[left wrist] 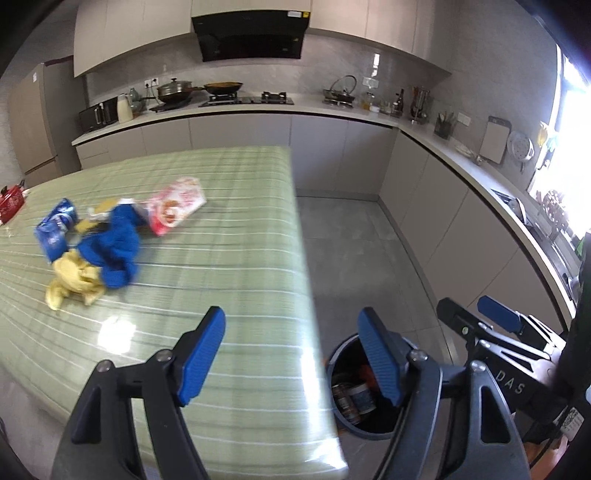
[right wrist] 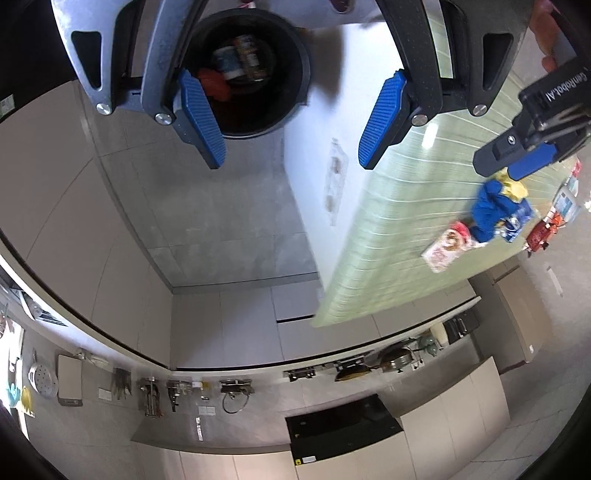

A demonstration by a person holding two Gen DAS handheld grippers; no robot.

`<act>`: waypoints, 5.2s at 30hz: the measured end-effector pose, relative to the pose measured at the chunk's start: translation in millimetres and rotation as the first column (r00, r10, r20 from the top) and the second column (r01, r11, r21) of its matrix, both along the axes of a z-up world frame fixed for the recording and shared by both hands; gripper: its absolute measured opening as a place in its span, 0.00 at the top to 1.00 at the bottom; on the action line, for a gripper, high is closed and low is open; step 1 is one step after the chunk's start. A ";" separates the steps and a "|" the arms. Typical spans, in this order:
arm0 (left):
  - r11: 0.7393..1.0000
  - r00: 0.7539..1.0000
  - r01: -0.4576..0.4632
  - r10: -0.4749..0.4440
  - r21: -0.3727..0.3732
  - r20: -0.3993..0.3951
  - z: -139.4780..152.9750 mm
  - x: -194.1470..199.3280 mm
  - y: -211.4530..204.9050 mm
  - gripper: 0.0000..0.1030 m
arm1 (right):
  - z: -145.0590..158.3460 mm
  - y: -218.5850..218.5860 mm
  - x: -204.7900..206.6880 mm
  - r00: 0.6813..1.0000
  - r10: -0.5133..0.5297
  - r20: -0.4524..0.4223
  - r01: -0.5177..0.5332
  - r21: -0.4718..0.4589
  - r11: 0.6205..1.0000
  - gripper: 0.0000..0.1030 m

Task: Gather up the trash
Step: 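Move both grippers back over the table toward the blue can and cloths, then grasp the blue paper cup with the left gripper while the right grasps the blue cloth, then lift the blue cup and blue cloth and carry both over the black bucket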

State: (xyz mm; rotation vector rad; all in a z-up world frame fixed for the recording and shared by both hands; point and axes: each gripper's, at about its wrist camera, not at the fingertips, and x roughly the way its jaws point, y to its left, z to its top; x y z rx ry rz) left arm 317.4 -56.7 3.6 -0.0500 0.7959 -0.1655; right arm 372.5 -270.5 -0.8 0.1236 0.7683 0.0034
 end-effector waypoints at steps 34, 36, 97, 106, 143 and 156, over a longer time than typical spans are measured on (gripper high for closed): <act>0.947 0.949 -0.315 0.316 0.061 -0.006 -27.4 70.4 300.6 0.23 | -28.1 289.4 108.7 0.965 0.262 -0.023 -0.261 0.050 0.964 0.24; 0.951 0.953 -0.302 0.303 0.063 -0.008 -29.3 81.4 314.2 0.23 | -29.6 301.1 116.4 0.966 0.258 -0.023 -0.257 0.045 0.965 0.24; 0.999 0.998 -0.001 -0.002 -0.051 -0.063 -37.4 137.0 322.2 0.22 | -54.6 318.0 152.4 0.996 0.053 -0.072 -0.045 0.111 0.993 0.59; 0.998 1.000 0.008 -0.010 -0.058 -0.021 -21.6 112.3 267.5 0.22 | -33.3 268.6 117.9 0.998 0.055 -0.041 -0.050 0.095 0.994 0.59; 0.983 0.987 0.163 -0.162 -0.086 0.022 -16.3 115.8 142.9 0.22 | -20.6 174.8 102.2 0.998 -0.031 -0.053 0.035 0.070 0.997 0.59; 0.987 0.990 0.140 -0.142 -0.081 -0.019 -22.0 98.3 22.5 0.21 | -25.2 59.2 106.9 0.997 0.034 -0.074 -0.027 0.096 0.995 0.59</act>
